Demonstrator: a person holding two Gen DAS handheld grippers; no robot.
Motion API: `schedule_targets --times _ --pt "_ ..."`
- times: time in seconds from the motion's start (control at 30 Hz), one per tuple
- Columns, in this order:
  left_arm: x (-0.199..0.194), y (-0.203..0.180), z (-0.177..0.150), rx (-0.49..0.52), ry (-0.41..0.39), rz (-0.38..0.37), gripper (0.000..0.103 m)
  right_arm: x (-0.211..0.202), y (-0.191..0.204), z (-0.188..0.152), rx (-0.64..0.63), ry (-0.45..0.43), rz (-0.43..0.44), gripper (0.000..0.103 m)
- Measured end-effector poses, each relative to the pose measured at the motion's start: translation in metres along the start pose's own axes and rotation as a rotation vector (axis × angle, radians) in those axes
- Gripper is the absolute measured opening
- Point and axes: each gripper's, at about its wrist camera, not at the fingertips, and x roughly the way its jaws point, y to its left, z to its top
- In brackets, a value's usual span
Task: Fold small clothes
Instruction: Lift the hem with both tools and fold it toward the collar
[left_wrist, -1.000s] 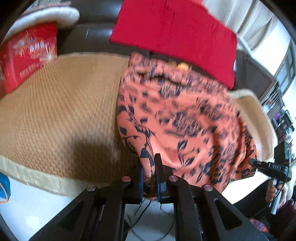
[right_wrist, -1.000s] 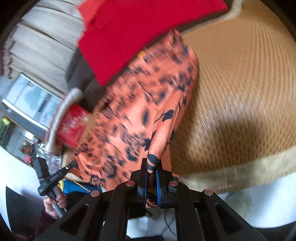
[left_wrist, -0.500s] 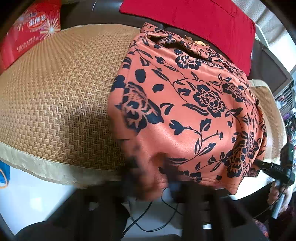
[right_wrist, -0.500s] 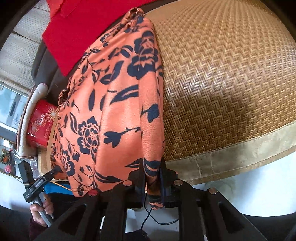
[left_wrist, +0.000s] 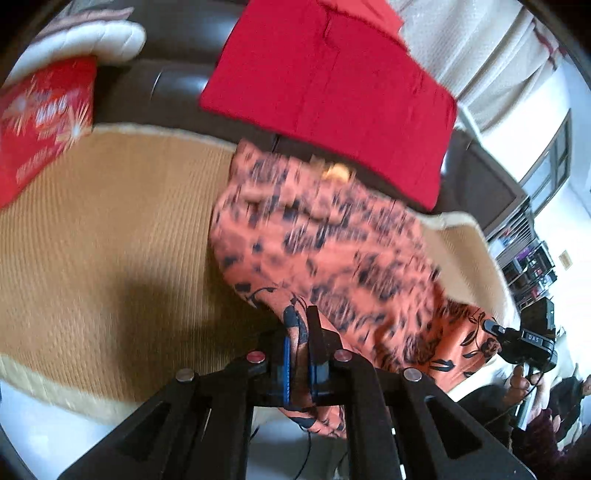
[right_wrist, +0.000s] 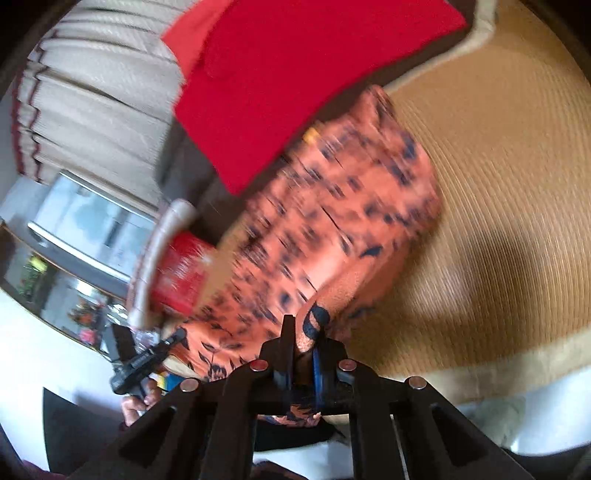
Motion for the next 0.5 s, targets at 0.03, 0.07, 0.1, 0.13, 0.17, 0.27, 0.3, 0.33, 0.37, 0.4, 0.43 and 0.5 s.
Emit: schedule_targets --times 0.03,0.07,0.1,0.13,0.17,0.27,0.3,0.33,0.37,0.4,0.43,0.5 --pt "-0.003 -0.001 0.014 0.002 -0.011 -0.011 0.007 -0.001 0.004 0.016 0.002 -0.02 0.019 0.008" --pt "-0.006 -0.001 0.028 0.003 -0.016 -0.019 0.007 -0.005 0.007 0.025 0.003 -0.035 0.029 0.008" --pt "-0.005 -0.003 0.048 0.009 -0.021 -0.017 0.007 -0.006 0.01 0.043 0.003 -0.058 0.036 0.008" --pt "-0.001 -0.003 0.062 0.015 -0.027 -0.012 0.007 -0.006 0.018 0.055 0.003 -0.074 0.035 0.008" --pt "0.003 -0.005 0.077 0.022 -0.034 -0.006 0.007 -0.004 0.02 0.075 0.002 -0.1 0.028 0.008" --pt "0.03 0.0 0.126 0.009 -0.04 0.019 0.007 0.011 0.019 0.131 0.042 -0.175 0.012 0.008" --pt "0.045 0.004 0.142 -0.012 -0.032 0.025 0.007 0.016 0.012 0.15 0.076 -0.198 0.018 0.008" --pt "0.064 0.01 0.158 -0.027 -0.021 0.041 0.007 0.025 0.003 0.169 0.109 -0.22 0.018 0.008" --pt "0.08 0.016 0.169 -0.035 -0.01 0.066 0.007 0.035 -0.005 0.184 0.132 -0.234 0.006 0.008" --pt "0.1 0.023 0.18 -0.041 0.002 0.102 0.008 0.043 -0.015 0.199 0.156 -0.245 -0.007 0.008" --pt "0.121 0.032 0.19 -0.05 0.017 0.131 0.008 0.053 -0.025 0.209 0.182 -0.251 -0.013 0.008" --pt "0.165 0.055 0.202 -0.108 0.054 0.151 0.008 0.079 -0.056 0.231 0.265 -0.247 -0.003 0.009"
